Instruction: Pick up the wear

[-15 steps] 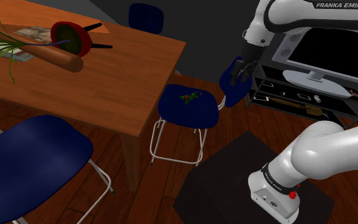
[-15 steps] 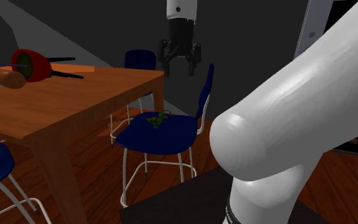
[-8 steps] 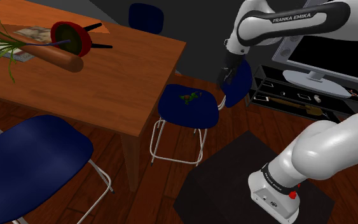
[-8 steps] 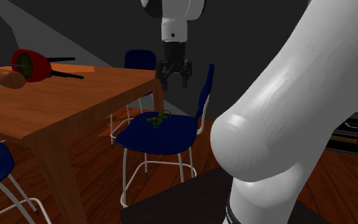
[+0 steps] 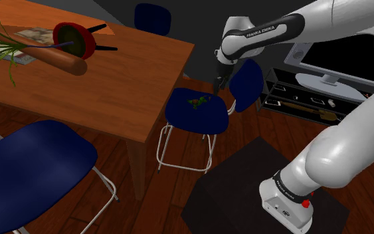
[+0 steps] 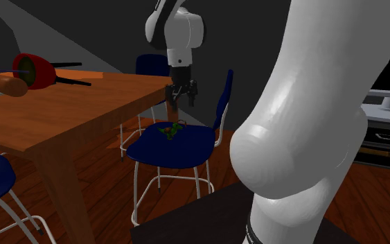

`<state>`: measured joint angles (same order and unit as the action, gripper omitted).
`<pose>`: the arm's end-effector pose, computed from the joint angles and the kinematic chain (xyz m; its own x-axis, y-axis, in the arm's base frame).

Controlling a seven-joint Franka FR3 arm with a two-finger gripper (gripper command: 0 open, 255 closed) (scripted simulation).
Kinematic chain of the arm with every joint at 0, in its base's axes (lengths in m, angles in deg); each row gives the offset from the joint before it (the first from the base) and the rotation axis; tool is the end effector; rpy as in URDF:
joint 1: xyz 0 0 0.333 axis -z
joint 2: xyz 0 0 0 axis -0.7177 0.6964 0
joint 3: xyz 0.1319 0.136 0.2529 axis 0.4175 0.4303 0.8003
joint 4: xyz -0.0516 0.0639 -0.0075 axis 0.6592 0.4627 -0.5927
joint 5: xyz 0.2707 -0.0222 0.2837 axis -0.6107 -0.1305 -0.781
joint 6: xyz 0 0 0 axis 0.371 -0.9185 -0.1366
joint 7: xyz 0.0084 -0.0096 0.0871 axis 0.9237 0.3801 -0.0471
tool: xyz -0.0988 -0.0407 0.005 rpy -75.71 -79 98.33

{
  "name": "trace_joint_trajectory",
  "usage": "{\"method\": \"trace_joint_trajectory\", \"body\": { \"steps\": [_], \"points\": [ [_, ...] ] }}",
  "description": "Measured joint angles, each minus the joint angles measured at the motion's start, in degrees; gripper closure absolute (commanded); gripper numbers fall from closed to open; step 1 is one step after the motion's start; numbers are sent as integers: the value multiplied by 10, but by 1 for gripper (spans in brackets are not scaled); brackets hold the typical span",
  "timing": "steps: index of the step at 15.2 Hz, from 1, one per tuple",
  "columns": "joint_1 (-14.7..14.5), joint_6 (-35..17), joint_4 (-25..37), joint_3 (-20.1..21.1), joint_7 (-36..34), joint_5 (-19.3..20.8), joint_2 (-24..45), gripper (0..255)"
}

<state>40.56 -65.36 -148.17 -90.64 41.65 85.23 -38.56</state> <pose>0.5079 -0.0366 0.3776 0.9370 0.3359 -0.0958 0.3344 -0.9419 -0.0317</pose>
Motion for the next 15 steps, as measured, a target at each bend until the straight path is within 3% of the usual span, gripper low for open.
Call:
{"method": "trace_joint_trajectory", "body": {
  "steps": [8,15],
  "points": [
    [1,-68,114,8,77,4,179,0],
    [4,-104,131,11,90,3,231,0]
  ]
}}
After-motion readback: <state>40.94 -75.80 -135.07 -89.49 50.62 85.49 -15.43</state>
